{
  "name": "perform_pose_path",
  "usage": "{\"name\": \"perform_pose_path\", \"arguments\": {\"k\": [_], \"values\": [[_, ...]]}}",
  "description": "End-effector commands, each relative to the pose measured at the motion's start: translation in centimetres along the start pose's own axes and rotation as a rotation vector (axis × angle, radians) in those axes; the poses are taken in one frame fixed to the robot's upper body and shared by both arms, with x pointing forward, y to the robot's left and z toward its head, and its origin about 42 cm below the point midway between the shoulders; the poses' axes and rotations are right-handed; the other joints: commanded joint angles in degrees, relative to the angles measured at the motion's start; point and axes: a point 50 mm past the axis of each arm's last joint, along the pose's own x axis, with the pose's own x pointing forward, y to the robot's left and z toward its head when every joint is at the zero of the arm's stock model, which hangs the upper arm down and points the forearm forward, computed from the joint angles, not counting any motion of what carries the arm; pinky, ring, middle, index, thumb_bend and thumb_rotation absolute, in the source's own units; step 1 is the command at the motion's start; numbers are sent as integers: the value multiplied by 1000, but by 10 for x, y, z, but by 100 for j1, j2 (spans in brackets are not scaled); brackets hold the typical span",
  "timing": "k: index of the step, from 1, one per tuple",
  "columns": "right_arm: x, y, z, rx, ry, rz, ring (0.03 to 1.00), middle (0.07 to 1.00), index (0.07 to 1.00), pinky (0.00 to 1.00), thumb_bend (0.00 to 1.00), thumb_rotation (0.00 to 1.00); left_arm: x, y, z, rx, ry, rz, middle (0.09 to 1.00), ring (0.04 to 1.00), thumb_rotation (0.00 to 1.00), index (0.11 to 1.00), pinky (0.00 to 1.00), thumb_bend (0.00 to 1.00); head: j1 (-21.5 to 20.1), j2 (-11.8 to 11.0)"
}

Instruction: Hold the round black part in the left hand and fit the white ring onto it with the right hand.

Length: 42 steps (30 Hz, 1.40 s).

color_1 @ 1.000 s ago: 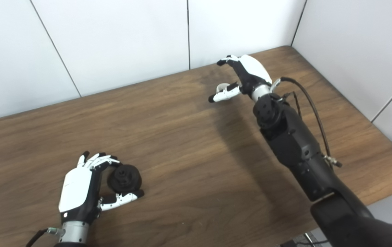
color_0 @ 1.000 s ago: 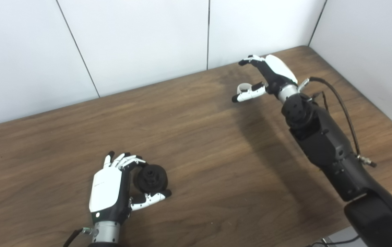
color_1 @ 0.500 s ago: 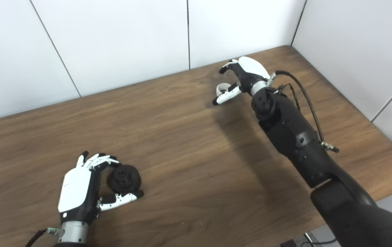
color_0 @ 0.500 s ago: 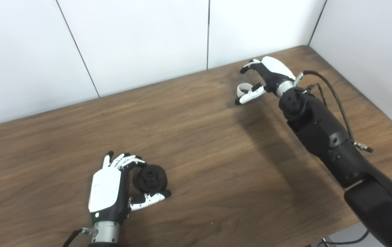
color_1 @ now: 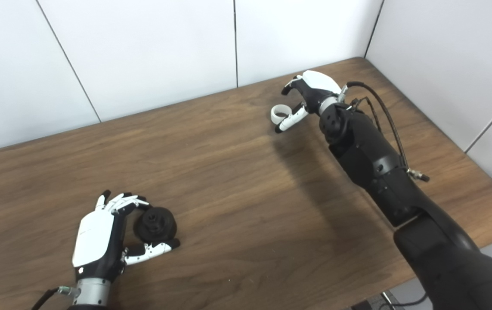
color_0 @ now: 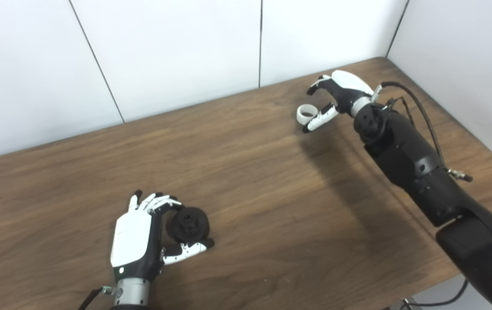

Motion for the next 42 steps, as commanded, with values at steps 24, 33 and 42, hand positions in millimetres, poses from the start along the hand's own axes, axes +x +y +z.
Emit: {"name": "perform_pose_path", "arguments": {"k": [24,33,42], "values": [[6,-28,16,-53,-25,-69,987,939,726,975,794,252,-20,-9,-15,17,63,-53,761,865,57,483,1000,525,75,95],[6,-23,22,-64,-49,-66,980,930,707,963,790,236,-19,-10,-13,6,59,-50,755,867,56,483,1000,525,119,127],[5,-21,21,-57,-54,-63,979,922,684,969,779,200,-20,-9,-12,13,61,-55,763,873,56,483,1000,525,153,157]]}}
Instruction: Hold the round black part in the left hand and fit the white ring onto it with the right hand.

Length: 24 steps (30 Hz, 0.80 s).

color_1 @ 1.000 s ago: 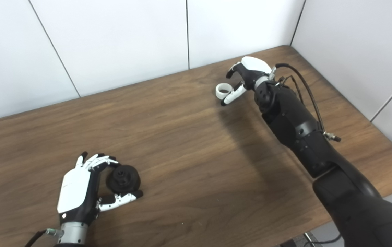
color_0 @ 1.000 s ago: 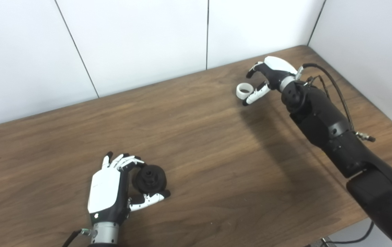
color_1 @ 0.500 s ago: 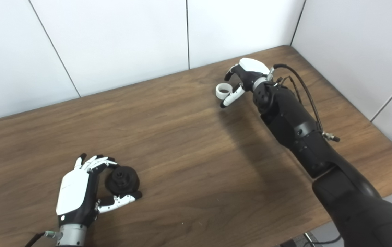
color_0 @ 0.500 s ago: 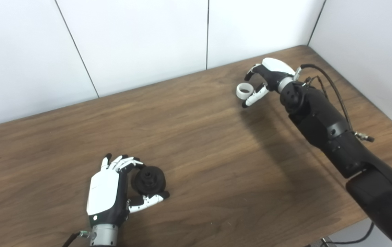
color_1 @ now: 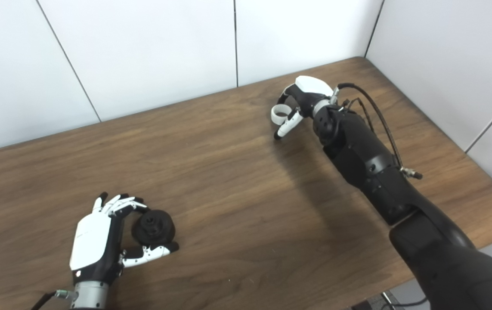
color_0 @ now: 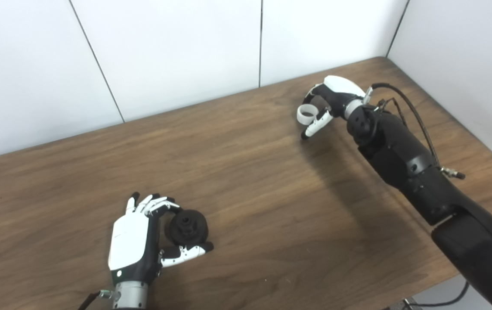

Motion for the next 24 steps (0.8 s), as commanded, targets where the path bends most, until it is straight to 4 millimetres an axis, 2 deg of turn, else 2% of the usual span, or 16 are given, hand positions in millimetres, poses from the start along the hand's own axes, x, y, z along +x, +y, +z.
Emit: {"name": "perform_pose_path", "arguments": {"k": [1,24], "values": [[2,-32,11,-7,-37,-99,980,922,683,970,778,197,-15,-10,-13,22,52,-55,763,873,56,483,1000,525,-5,7],[-1,-36,4,-34,-52,-112,965,896,635,965,756,157,-16,-9,-11,24,47,-52,758,868,57,483,1000,525,0,45]]}}
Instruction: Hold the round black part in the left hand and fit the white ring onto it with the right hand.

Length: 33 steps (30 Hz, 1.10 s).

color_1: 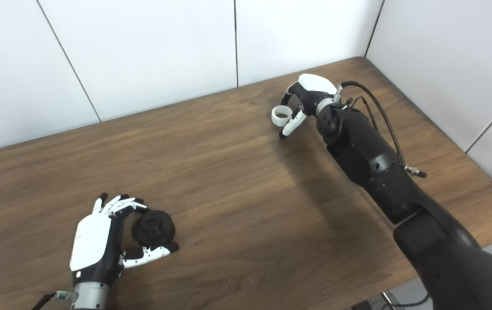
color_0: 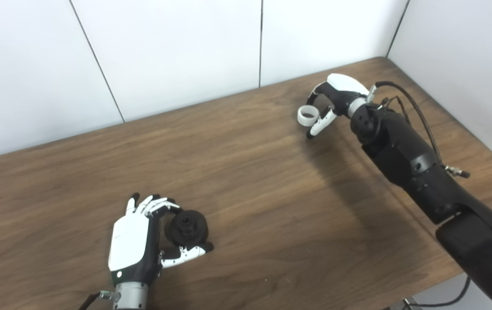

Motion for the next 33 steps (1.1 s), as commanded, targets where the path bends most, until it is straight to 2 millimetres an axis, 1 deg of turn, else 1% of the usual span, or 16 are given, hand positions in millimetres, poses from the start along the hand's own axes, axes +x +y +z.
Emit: {"name": "perform_pose_path", "arguments": {"k": [1,2,3,4,7,12,23,26,28,31,33], "values": [[1,-30,9,-15,-51,-99,964,896,632,964,755,155,-15,-9,-11,22,48,-51,759,869,57,483,1000,525,9,19],[0,-30,9,-10,-53,-101,964,895,628,964,753,153,-15,-9,-11,21,48,-51,760,869,57,483,1000,525,9,19],[0,-30,9,-3,-55,-103,963,889,594,967,704,145,-15,-9,-11,22,48,-51,759,870,57,483,1000,525,8,18],[0,-29,9,1,-57,-104,964,881,519,971,570,142,-15,-9,-11,21,48,-51,758,870,56,483,1000,525,8,18],[-2,-28,9,10,-64,-109,965,872,495,970,531,139,-14,-9,-10,22,47,-50,758,869,56,483,1000,525,7,22],[-3,-26,8,11,-73,-122,957,849,486,934,519,132,-15,-10,-10,25,48,-52,758,868,55,483,1000,525,-5,14],[-4,-26,8,2,-79,-116,962,849,486,926,518,131,-14,-9,-10,25,49,-52,762,870,56,483,1000,525,5,1],[-5,-27,8,-10,-90,-118,959,850,487,931,518,131,-13,-9,-10,24,48,-57,764,874,56,483,1000,525,61,39],[-8,-30,10,-19,-105,-117,963,853,486,948,518,131,-13,-9,-8,25,48,-60,767,877,56,483,1000,525,125,82],[-16,-36,19,-52,-147,-115,969,855,486,983,520,130,-12,-8,-5,25,50,-64,771,878,55,483,1000,525,388,224],[-22,-40,26,-75,-180,-109,964,857,487,991,520,130,-11,-8,-1,29,51,-69,771,880,56,483,1000,525,690,341]]}}
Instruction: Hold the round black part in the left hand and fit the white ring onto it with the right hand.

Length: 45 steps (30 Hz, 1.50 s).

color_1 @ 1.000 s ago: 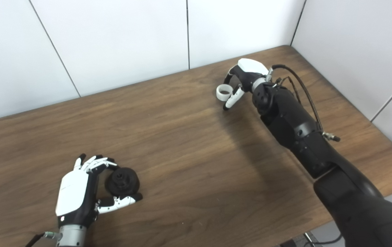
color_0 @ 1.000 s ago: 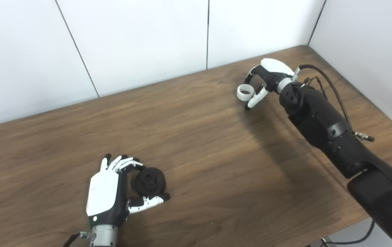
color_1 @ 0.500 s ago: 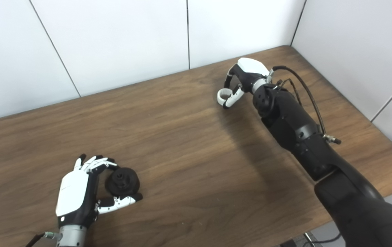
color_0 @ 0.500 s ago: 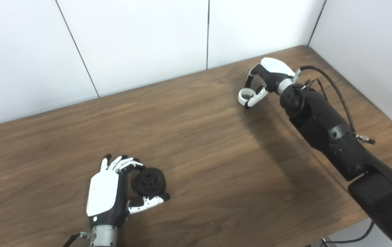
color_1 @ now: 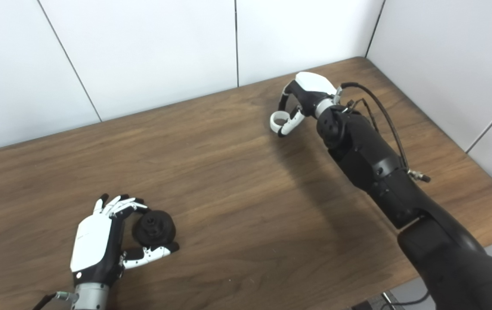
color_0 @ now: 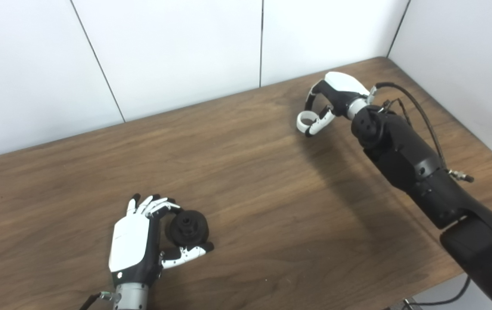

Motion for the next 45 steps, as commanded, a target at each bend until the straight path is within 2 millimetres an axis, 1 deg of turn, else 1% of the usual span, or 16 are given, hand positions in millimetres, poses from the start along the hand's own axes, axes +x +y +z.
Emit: {"name": "perform_pose_path", "arguments": {"k": [1,3,6,11,17,23,28,32,38,45], "values": [[-4,-33,14,-54,-84,-71,960,856,487,992,520,129,-9,-9,-2,30,44,-63,771,881,56,483,1000,525,161,74],[-12,-35,25,-68,-131,-70,951,854,486,993,521,130,-9,-10,2,27,44,-64,772,881,56,483,1000,525,471,179],[-26,-38,44,-91,-202,-64,946,850,485,1000,523,131,-8,-13,7,31,45,-64,767,878,56,483,1000,525,792,270],[-47,-43,73,-117,-307,-51,957,852,486,1000,523,133,-6,-17,13,36,45,-63,761,870,57,483,1000,525,1061,358],[-69,-44,97,-146,-408,-34,973,857,486,1000,524,133,-4,-19,19,48,48,-62,760,866,57,483,1000,525,1312,445],[-96,-35,116,-152,-530,1,964,855,484,1000,524,134,-2,-21,22,50,45,-64,765,872,57,482,1000,525,1475,457],[-111,-24,130,-155,-581,24,964,852,485,1000,524,135,-2,-21,23,40,47,-68,771,878,57,482,1000,525,1520,445],[-121,-16,142,-151,-638,39,966,852,484,1000,525,136,-2,-22,24,39,48,-71,771,877,57,482,1000,525,1548,438],[-132,-10,158,-122,-707,43,970,859,484,1000,525,137,-1,-24,24,46,45,-72,767,875,57,482,1000,525,1583,424],[-140,-3,173,-121,-745,48,962,856,484,996,525,138,0,-26,25,58,43,-72,762,873,57,482,1000,525,1604,421]]}}
